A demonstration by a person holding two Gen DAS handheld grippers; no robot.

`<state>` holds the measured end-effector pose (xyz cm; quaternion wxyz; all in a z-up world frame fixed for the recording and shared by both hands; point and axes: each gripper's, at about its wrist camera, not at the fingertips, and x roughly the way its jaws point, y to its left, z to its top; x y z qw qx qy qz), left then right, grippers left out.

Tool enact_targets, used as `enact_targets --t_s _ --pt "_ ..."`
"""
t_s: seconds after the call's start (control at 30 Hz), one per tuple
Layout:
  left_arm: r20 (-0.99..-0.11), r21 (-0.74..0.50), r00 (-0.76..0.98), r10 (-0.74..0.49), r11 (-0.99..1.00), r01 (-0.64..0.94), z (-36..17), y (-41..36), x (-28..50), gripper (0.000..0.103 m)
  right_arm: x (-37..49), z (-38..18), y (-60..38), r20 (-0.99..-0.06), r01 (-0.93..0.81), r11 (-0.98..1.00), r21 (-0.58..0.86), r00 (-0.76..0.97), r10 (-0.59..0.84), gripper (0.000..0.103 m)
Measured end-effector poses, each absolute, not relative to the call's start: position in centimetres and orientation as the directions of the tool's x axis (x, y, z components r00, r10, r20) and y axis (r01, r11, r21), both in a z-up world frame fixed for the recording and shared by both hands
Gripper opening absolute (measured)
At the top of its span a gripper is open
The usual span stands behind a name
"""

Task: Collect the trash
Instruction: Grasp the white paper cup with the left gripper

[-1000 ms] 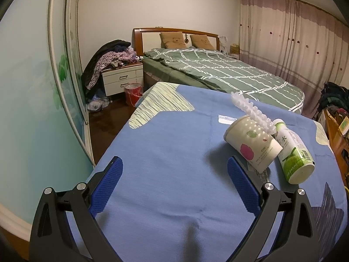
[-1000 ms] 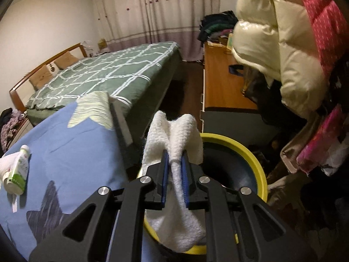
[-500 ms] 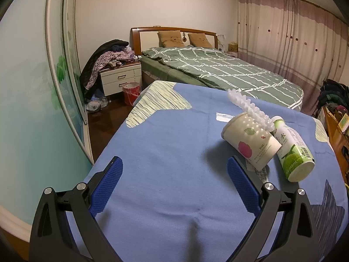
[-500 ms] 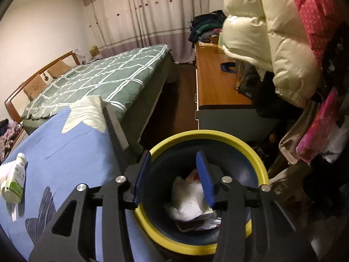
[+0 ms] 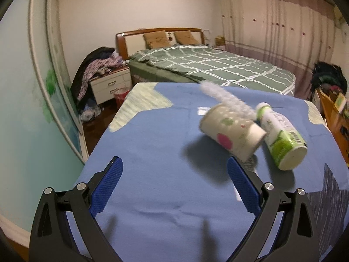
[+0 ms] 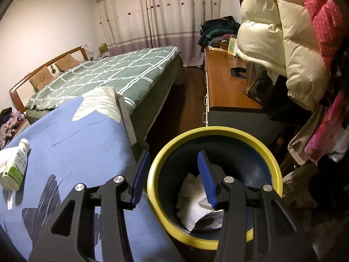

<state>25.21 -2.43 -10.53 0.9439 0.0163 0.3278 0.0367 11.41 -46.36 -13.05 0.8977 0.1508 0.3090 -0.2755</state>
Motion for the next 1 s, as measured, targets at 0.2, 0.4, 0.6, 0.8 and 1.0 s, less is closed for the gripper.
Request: enact_targets --t_s 0.2,0.4,0.6,0.8,1.0 --pt "-0.645 0.021 0.764 -0.020 0.999 0.044 -9.5 -5.4 25.3 0.095 11.5 -13.2 -46.6 -0.647 0.584 0.803 0.122 0.660 -0.382 0.047" --pt "-0.675 -0.009 0.733 -0.089 0.994 0.113 -9.4 -8.3 26.4 0.095 11.4 -13.2 -46.8 -0.644 0.577 0.806 0.135 0.669 -0.371 0.047" --pt "-0.713 0.031 0.701 -0.028 0.997 0.072 -10.9 -8.4 29.3 0.093 11.4 -13.1 -46.8 -0.643 0.567 0.811 0.145 0.677 -0.359 0.048" --pt "-0.735 0.065 0.678 0.017 0.997 0.045 -12.3 -8.2 31.4 0.082 11.4 -13.2 -47.0 -0.644 0.567 0.809 0.158 0.680 -0.350 0.048" --pt "-0.750 0.025 0.661 0.025 1.000 -0.010 -12.7 -5.8 32.1 0.076 11.5 -13.3 -47.0 -0.647 0.564 0.810 0.158 0.679 -0.347 0.048"
